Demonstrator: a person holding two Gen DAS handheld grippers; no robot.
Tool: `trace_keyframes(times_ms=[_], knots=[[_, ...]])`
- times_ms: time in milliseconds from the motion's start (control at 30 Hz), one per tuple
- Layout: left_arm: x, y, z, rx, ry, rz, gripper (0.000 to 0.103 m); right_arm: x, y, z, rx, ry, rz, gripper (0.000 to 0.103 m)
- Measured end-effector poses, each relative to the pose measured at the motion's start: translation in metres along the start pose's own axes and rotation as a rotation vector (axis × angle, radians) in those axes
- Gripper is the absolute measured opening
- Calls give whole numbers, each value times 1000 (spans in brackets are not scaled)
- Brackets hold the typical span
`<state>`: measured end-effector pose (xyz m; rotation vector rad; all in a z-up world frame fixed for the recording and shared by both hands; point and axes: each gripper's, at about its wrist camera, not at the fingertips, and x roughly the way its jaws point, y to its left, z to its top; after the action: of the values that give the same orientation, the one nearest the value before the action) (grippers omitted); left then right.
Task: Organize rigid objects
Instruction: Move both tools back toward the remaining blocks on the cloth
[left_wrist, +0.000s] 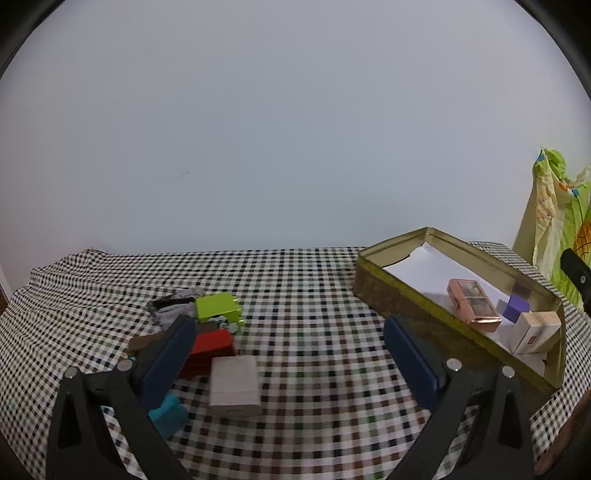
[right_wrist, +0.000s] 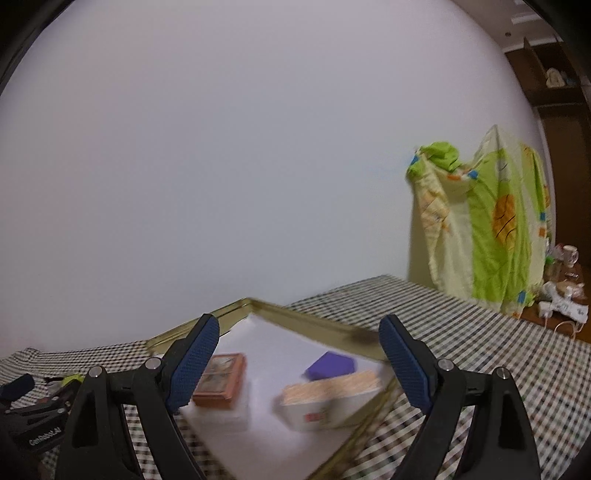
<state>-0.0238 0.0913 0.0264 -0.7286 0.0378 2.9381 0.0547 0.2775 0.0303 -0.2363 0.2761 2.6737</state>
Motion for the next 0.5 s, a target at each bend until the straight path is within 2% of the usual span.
trace_keyframes(times_ms=[200, 500], knots=[[1, 24, -2, -19, 13, 7, 102, 7, 37, -10, -52, 64, 54, 90], [9, 62, -2, -34, 46, 30, 102, 6, 84, -24, -74, 107, 137, 90]])
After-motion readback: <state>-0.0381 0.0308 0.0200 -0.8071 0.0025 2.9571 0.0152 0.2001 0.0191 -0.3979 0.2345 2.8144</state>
